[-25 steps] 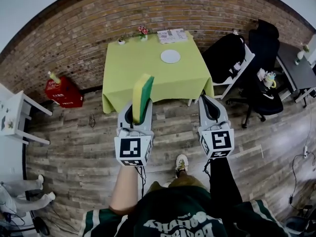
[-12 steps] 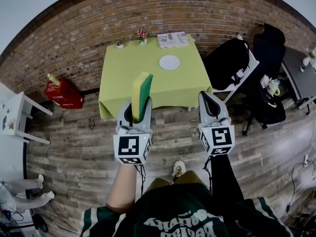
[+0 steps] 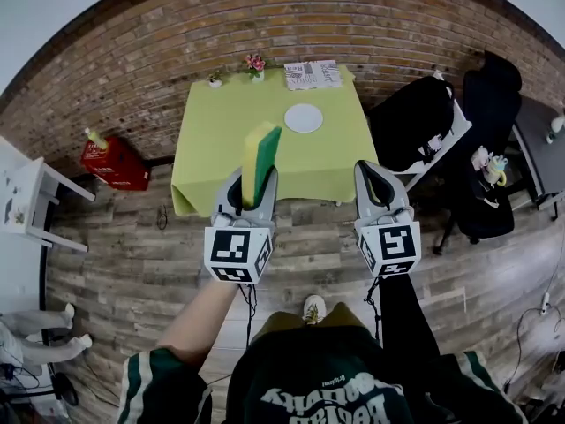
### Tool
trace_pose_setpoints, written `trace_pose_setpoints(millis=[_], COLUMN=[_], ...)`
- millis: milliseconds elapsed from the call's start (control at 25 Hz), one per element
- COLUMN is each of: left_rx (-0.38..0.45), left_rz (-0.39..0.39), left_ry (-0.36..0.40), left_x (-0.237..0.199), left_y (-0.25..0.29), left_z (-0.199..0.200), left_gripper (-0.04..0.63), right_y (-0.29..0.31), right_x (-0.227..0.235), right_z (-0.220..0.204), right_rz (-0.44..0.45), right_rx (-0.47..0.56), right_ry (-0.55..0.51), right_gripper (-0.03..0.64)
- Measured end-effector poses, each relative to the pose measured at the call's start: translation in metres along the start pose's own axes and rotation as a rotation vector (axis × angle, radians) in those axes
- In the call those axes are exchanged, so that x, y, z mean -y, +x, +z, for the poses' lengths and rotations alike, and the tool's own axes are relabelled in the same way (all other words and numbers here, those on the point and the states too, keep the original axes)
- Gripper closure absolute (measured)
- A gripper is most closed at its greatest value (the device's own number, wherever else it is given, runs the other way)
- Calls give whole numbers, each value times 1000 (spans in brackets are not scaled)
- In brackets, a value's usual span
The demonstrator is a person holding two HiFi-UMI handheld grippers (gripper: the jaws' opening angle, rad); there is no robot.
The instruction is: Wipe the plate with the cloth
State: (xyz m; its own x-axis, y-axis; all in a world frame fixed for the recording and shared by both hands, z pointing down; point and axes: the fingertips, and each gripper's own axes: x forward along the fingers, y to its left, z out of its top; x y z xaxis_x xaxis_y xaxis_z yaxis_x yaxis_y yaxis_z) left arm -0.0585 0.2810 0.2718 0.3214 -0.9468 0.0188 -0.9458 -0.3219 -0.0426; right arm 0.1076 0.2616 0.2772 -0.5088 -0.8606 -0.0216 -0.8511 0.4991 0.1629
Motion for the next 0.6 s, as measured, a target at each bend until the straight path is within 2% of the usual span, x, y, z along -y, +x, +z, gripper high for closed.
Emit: trace_pose_setpoints(millis=[240, 600], left_rx=[8, 35], left_rz=[31, 38], left_ry=[-5, 45], left_x=[-11, -6], left_y=[25, 45], left_z=[1, 10], left_gripper=[457, 457], right_y=[19, 32], right_x=[12, 33], right_z=[-6, -13], right_rz=[21, 12], right_rx=[-8, -2], right_ry=[-13, 15], right_gripper=[603, 603])
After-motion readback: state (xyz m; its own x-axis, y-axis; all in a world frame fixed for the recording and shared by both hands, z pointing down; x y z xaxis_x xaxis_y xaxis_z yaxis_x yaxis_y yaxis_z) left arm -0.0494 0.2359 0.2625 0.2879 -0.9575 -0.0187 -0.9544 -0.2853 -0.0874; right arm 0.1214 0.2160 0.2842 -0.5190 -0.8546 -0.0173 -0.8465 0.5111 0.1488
